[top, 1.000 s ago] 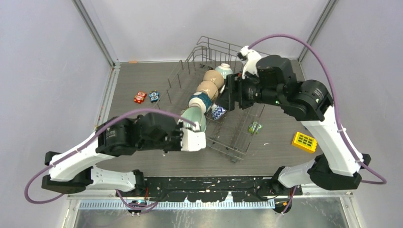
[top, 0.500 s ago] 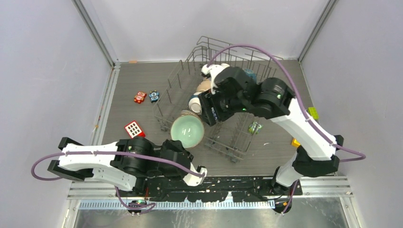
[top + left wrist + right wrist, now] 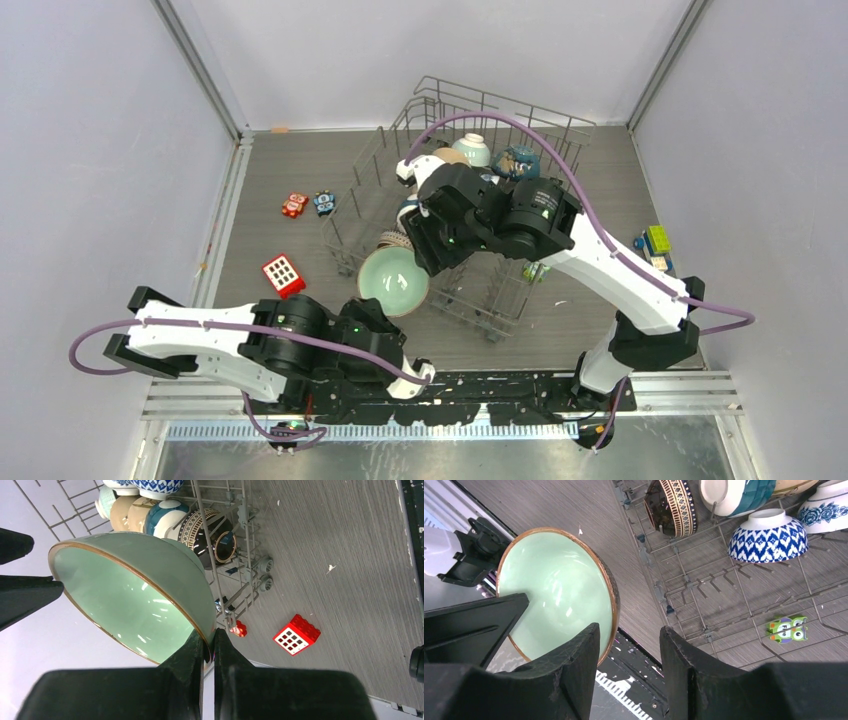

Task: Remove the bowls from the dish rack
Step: Place the bowl at the corner of the board.

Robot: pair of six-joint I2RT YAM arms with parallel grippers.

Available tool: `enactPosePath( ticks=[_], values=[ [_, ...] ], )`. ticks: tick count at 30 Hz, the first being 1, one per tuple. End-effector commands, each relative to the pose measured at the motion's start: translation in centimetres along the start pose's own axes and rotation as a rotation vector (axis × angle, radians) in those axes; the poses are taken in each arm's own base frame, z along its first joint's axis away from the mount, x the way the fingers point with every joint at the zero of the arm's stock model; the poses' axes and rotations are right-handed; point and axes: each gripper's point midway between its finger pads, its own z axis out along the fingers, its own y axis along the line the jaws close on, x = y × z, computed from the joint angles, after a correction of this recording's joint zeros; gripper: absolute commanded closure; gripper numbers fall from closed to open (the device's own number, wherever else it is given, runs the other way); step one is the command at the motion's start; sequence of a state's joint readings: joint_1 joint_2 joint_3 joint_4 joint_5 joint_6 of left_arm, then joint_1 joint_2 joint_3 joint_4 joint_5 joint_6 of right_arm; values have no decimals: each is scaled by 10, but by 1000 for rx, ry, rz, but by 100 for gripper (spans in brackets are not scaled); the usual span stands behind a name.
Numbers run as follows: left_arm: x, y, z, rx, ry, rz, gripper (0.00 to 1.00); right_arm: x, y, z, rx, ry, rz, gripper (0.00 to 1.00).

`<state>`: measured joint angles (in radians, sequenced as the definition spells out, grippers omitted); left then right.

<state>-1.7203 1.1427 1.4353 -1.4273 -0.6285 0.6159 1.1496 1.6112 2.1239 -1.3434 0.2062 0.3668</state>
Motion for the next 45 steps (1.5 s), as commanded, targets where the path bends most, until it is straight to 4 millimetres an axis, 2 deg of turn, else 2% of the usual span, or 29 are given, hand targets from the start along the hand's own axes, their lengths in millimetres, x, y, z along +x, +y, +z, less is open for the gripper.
enactPosePath(
  ticks=[1,11,16,20,22,23,26,29,30,31,33,38,42,45],
  values=[
    [5,15,-8,-64,21,13,100,-5,0,11,12,-20,-15,49],
    [3,17,-10,-69,7,1,100,4,9,25,2,19,-26,58],
    [3,17,-11,-72,2,-21,100,8,12,30,4,34,-29,74],
    [4,22,-12,-102,-5,-54,100,8,12,29,10,26,-26,98],
    [3,26,-13,-131,-8,-76,99,7,11,27,13,19,-20,99],
    [4,30,-15,-150,-12,-93,94,6,10,26,17,16,-16,99],
    [2,41,-19,-221,-44,-158,53,3,4,20,43,-16,-3,99],
    [1,58,-25,-326,-83,-249,26,-3,-11,7,94,-79,21,99],
    [0,65,-28,-368,-97,-286,7,-4,-17,2,113,-101,31,99],
    [-1,72,-30,-413,-107,-325,1,-5,-23,-3,136,-123,42,99],
    [-4,86,-35,-496,-133,-412,0,-6,-36,-11,178,-163,66,99],
    [-21,102,-43,-538,-264,-603,0,-1,-78,-30,289,-276,170,99],
    [-33,111,-50,-567,-467,-901,0,3,-97,-40,292,-370,269,99],
    [-36,124,-56,-542,-654,-1215,0,7,-105,-42,292,-418,321,99]
  ],
)
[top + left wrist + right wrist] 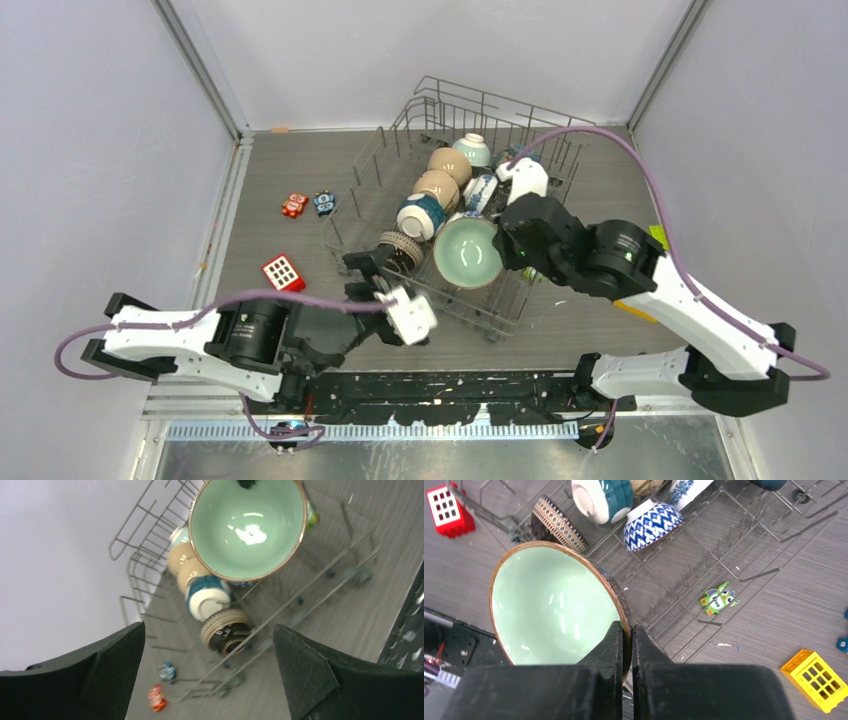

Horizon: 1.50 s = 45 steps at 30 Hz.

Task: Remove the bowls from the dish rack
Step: Place the bowl at the corner of the board.

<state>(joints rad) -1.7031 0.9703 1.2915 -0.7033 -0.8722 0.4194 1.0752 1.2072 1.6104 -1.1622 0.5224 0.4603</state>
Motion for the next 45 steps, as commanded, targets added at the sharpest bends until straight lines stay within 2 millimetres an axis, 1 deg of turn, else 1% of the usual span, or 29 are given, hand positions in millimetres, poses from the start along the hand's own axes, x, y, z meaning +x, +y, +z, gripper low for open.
enactPosePath(
  ticks=[1,3,7,10,13,15,17,20,24,27,28,29,32,33,36,37,45],
  values=[
    [-37,32,1,-76,-199,-679,0,-36,-1,-5,-20,-201,202,99],
    [-22,42,14,-114,-119,-877,0,-37,-2,-4,-18,-215,221,99],
    [-6,31,47,-59,88,-1189,0,-40,-2,-2,-12,-226,237,99],
    [-8,26,61,-21,151,-1360,0,-42,-4,-2,-3,-238,251,99],
    [-11,26,70,-35,147,-1497,0,-43,-8,1,17,-245,280,99],
    [-2,23,77,-73,167,-1542,0,-43,-9,3,22,-239,302,99],
    [14,19,81,-131,220,-1570,1,-44,-8,7,17,-230,319,99],
    [34,17,81,-208,269,-1595,2,-45,-8,9,14,-235,338,99],
    [41,22,80,-247,246,-1591,5,-44,-8,15,10,-225,356,99],
    [46,23,84,-262,273,-1548,5,-43,-4,21,1,-211,366,99],
    [48,24,86,-269,282,-1539,6,-42,-3,22,-3,-209,371,99],
    [49,25,87,-271,285,-1533,10,-43,-2,23,-10,-210,377,99],
    [51,26,92,-267,286,-1528,30,-42,1,24,-25,-205,388,99],
    [52,25,95,-259,288,-1528,35,-41,2,25,-28,-202,389,99],
    [55,23,101,-246,302,-1534,46,-41,4,27,-36,-197,394,99],
    [56,23,102,-243,304,-1535,49,-40,5,27,-39,-193,394,99],
    [61,22,109,-243,313,-1533,60,-37,10,31,-55,-180,398,99]
  ],
)
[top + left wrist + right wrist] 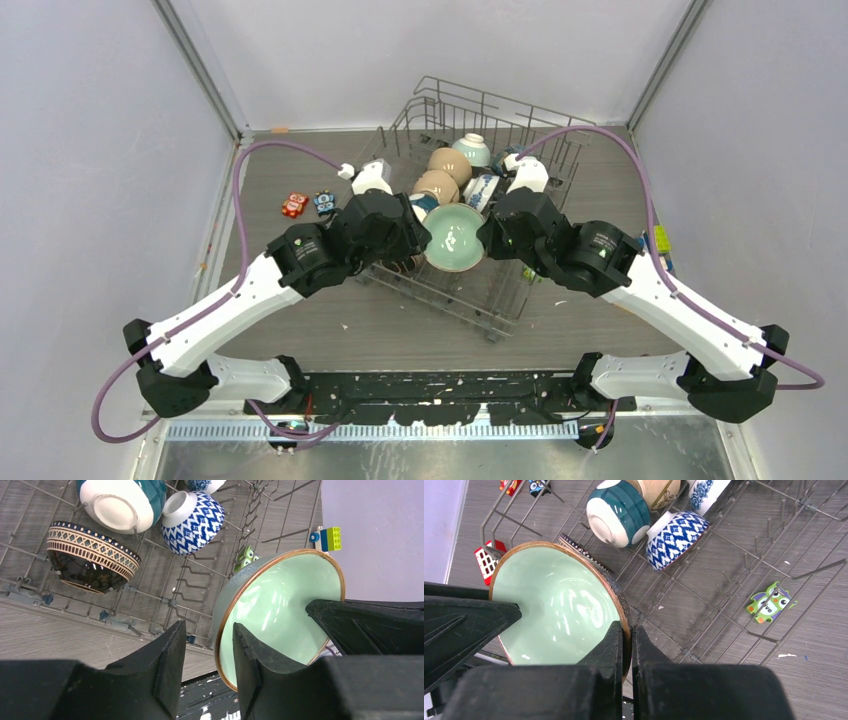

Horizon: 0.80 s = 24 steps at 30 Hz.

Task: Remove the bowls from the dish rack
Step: Place the bowl at the corner of the board.

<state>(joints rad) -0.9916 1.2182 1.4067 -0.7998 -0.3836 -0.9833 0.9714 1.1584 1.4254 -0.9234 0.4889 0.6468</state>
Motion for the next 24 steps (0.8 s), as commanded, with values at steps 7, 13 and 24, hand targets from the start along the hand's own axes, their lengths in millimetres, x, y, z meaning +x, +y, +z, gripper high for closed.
enactPosePath(
  ticks=[7,13,24],
  values=[
    [-8,-12,4,52,-16,3,74,-28,20,-3,-74,-95,106,99],
    [-2,-13,8,57,4,8,76,-27,20,-3,-76,-92,110,99],
    [-1,-16,11,76,6,30,100,-25,23,-5,-105,-87,108,97]
  ],
)
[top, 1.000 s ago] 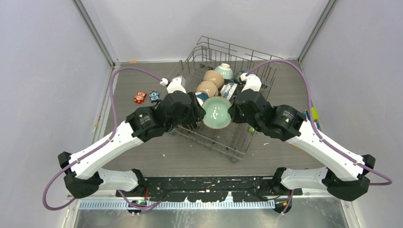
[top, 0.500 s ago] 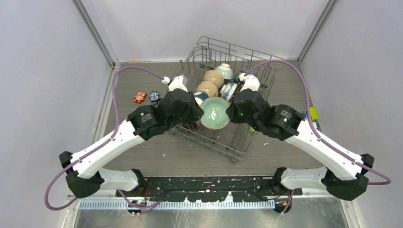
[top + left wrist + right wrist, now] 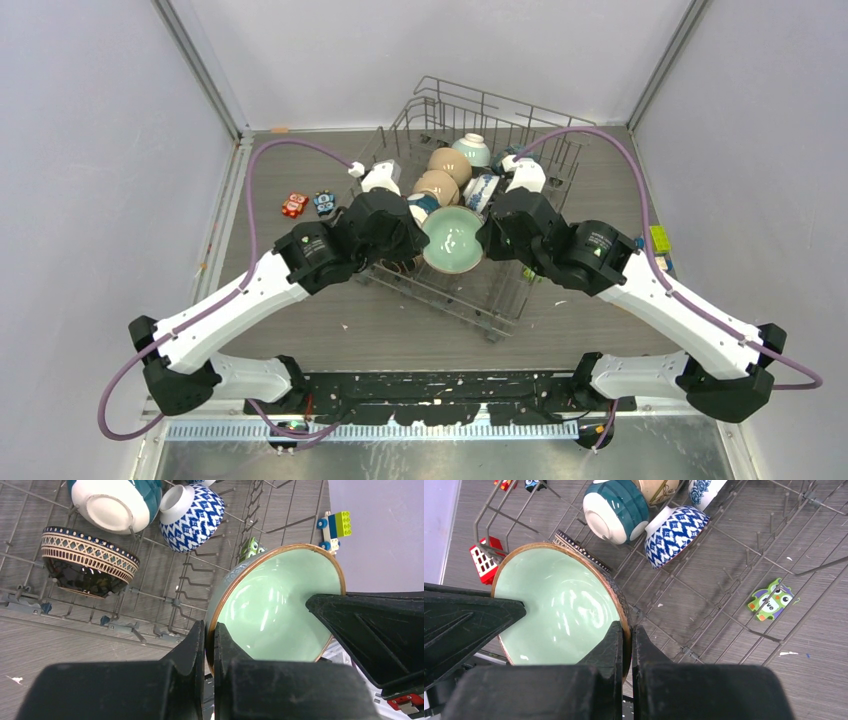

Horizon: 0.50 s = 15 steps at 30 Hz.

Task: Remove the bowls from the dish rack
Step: Place the bowl at the corner of the board.

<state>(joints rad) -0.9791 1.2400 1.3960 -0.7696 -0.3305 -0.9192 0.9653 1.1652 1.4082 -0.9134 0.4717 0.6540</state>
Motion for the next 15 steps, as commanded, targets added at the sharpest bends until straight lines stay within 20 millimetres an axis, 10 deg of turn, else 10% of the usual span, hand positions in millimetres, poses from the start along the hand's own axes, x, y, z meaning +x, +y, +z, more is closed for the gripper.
enactPosePath(
  ticks=[1,7,15],
  values=[
    [-9,-13,2,56,-34,-25,100,-32,24,-12,-114,-110,103,89],
    [-17,-14,-3,63,-62,-9,100,-36,28,-20,-154,-113,87,28],
    [-74,11,-28,6,-199,17,100,-64,2,-66,-135,-203,-11,10]
  ],
)
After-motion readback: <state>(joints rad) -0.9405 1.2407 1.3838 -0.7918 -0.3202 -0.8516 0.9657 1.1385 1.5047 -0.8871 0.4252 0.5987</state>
